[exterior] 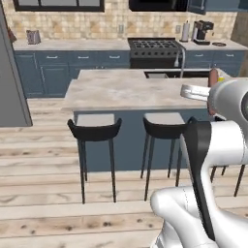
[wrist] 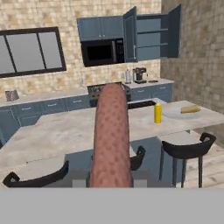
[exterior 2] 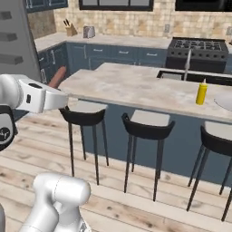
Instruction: Move the hot dog bun to the plate on the dining table and place the condiment next to that plate. Then navigate to the fridge and take the sausage and place it on the plate as well.
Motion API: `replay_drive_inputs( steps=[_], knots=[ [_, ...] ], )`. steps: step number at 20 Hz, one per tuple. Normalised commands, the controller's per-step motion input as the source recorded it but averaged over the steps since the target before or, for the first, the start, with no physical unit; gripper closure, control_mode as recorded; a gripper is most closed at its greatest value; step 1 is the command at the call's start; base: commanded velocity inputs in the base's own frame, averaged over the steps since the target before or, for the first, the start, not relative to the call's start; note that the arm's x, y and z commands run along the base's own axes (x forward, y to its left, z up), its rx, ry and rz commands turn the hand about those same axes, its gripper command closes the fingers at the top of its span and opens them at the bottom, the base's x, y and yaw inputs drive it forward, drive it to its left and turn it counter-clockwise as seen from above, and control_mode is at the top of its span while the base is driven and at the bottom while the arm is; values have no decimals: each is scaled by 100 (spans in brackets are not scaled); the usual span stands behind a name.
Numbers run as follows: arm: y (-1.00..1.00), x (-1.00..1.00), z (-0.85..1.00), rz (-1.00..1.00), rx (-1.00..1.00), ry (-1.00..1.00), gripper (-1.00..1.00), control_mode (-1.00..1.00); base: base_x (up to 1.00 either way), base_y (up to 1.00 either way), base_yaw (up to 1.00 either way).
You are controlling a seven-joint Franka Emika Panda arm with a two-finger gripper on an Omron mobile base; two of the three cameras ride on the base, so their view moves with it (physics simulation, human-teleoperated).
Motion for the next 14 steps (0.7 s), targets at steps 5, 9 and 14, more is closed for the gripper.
replay_drive_inputs(
  steps=[5,9,14],
  knots=[
    [0,0,0,0,0,0,100,100,50,-100,-5],
    [0,0,0,0,0,0,100,100,49,-100,-4],
    [0,0,0,0,0,0,100,100,54,-99,-4]
  ],
)
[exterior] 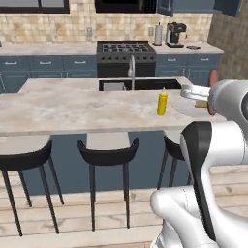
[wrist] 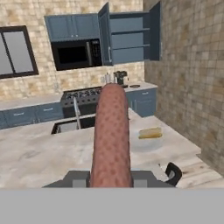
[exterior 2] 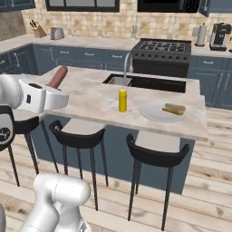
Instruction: Move the hot dog bun to the plate on the dining table and place the condiment next to that plate. Then navigate to the fridge and take the sausage and place it on the plate as well.
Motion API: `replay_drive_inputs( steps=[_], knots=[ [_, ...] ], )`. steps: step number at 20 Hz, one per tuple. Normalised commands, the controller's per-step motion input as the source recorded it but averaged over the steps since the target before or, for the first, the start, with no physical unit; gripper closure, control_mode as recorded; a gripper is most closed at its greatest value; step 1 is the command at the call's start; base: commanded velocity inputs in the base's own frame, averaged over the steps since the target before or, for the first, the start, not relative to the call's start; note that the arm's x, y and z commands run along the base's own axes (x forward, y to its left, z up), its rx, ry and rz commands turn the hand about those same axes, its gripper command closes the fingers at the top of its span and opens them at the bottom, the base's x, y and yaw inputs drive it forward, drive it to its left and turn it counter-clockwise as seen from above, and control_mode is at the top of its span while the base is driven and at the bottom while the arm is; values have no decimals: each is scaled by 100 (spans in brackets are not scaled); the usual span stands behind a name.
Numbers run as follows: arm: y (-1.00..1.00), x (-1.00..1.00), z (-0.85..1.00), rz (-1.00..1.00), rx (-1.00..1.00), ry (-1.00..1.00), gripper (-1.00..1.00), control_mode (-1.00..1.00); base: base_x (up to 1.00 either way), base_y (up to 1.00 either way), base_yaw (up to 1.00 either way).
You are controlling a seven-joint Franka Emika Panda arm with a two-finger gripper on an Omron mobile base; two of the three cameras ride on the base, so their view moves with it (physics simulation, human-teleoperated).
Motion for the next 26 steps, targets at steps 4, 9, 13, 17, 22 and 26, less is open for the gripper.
replay_drive_inputs(
  steps=[4,9,13,17,22,26],
  knots=[
    [0,0,0,0,0,0,100,100,65,-91,-2],
    [0,0,0,0,0,0,100,100,70,-79,0],
    [0,0,0,0,0,0,100,100,74,-59,-3],
    [0,0,0,0,0,0,100,100,90,-26,-10],
    [-1,20,-3,0,4,3,100,-100,80,-7,-7],
    [0,100,-33,9,9,43,100,-100,0,0,0]
  ],
)
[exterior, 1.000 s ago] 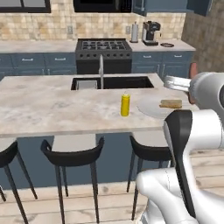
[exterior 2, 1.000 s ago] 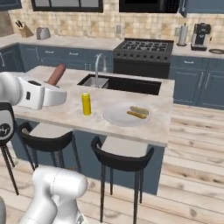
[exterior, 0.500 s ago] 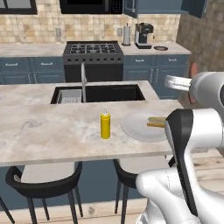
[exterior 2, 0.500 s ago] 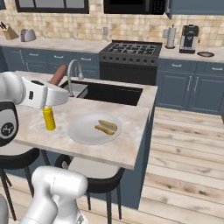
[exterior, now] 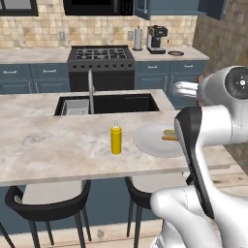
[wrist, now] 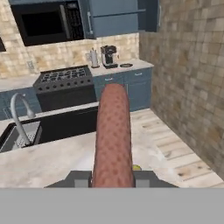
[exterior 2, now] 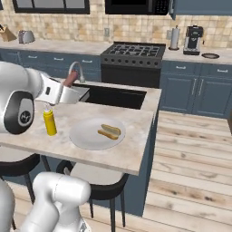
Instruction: Move the hot dog bun to the plate on the dining table and place the condiment next to that plate. Then navigate to the fridge and take the sausage and place it on the plate as well.
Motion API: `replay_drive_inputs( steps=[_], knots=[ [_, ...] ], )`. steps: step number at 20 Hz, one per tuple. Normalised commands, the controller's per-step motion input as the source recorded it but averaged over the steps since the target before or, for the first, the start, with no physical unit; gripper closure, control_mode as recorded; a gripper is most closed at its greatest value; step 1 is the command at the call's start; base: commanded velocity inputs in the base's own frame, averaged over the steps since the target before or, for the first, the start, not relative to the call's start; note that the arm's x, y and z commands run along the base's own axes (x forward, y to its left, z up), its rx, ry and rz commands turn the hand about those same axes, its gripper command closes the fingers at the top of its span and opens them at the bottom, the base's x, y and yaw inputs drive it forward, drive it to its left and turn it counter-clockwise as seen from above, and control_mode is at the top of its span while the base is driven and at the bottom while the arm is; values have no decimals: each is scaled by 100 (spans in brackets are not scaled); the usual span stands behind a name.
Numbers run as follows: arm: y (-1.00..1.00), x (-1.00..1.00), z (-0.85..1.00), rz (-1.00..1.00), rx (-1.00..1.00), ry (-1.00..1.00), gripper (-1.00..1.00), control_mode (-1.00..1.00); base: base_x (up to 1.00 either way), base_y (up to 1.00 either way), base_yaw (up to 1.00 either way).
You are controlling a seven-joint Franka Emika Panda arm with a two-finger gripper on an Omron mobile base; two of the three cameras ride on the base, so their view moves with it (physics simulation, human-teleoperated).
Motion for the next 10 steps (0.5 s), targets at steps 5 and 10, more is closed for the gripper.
replay_drive_inputs(
  steps=[5,10],
  knots=[
    [0,98,-55,28,0,59,100,-100,0,0,0],
    [0,55,-60,29,0,34,100,-100,0,0,0]
  ],
)
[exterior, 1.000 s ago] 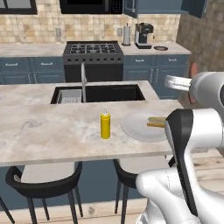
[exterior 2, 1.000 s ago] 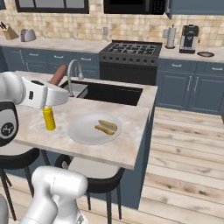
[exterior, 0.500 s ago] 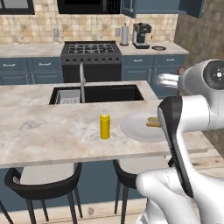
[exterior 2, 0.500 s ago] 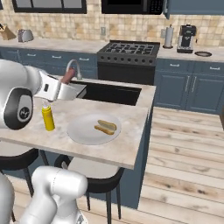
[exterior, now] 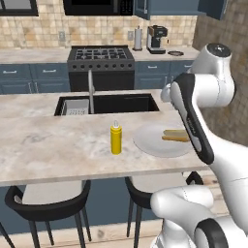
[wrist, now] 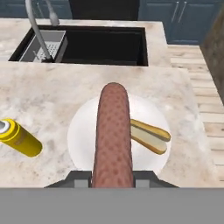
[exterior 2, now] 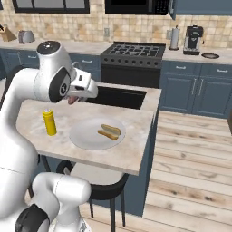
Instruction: Move the hot dog bun to the plate on the dining table and place the condiment next to that plate. Then navigate to the fridge and take the sausage and place it on the plate as well.
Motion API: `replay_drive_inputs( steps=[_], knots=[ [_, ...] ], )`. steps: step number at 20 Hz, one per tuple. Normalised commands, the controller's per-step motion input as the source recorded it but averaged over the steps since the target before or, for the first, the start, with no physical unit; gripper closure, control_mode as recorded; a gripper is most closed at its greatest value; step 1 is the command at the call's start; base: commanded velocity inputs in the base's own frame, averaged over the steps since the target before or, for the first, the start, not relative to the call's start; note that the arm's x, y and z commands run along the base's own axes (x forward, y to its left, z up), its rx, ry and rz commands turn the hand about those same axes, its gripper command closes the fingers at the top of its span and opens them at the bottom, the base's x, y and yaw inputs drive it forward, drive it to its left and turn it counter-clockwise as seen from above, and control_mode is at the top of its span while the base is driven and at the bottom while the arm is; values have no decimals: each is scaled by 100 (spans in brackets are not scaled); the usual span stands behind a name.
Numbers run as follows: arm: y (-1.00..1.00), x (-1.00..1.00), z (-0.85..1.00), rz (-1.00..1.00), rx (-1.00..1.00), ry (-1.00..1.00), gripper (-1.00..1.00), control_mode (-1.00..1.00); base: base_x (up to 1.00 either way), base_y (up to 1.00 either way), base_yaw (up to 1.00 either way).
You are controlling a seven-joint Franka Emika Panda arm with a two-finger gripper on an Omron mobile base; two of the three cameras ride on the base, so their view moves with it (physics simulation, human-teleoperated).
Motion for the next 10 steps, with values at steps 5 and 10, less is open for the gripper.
replay_drive_inputs(
  steps=[5,10],
  knots=[
    [0,15,-56,22,-3,13,100,-100,0,0,0],
    [0,0,-48,8,-1,3,100,-100,0,0,0]
  ],
)
